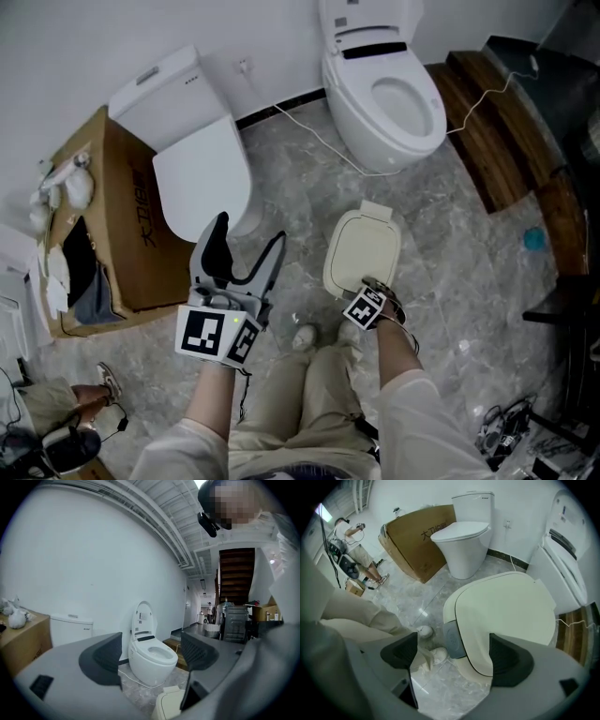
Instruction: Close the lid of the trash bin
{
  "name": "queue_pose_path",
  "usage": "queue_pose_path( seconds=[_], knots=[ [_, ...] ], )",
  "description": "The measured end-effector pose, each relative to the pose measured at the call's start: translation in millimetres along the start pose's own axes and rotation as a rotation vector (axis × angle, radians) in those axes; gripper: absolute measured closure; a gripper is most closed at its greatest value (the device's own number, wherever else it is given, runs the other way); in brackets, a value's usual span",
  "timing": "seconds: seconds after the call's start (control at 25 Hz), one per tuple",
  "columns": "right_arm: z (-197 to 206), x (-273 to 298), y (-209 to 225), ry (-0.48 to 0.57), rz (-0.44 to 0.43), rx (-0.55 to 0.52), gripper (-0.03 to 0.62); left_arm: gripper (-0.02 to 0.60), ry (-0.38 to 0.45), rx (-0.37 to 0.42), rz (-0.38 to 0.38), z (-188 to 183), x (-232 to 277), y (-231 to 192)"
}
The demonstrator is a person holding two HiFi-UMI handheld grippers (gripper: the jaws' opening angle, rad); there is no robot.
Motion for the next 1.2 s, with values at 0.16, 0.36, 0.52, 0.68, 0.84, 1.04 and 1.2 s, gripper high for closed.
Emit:
queue_pose_path(
  seconds=[0.16, 0.36, 0.52, 0.68, 0.84, 1.04, 1.2],
  knots=[
    [-40, -62, 10, 0.210, 0.087, 0.106, 0.126, 0.193, 0.003, -0.009, 0.015, -30, 5, 13],
    [-105, -233, 10, 0.563, 0.273, 0.184, 0.131, 0.195, -0.021, -0.020, 0.033, -99, 3, 37],
    [-138, -404, -15, 0.835, 0.459, 0.232, 0.184, 0.193, 0.002, -0.027, 0.063, -174, 0, 59],
    [-151, -537, -65, 1.050, 0.606, 0.175, 0.257, 0.195, 0.062, -0.083, 0.111, -224, -9, 84],
    [-158, -611, -105, 1.147, 0.742, 0.075, 0.309, 0.251, 0.127, -0.064, 0.170, -245, -18, 109],
    [-158, -634, -137, 1.170, 0.822, -0.002, 0.461, 0.417, 0.196, 0.013, 0.193, -252, -30, 128],
    [-150, -637, -142, 1.205, 0.844, 0.058, 0.562, 0.538, 0.209, 0.088, 0.202, -253, -33, 142]
  ],
)
Point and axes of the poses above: the fingertips, and each gripper's own axes: x forward along the fingers, y to its right, z out of its underside, the point moved 2 cm from there along -x, backward along the fingers, and after that the axes turned 11 degrees about -z, right-handed, at the moved point
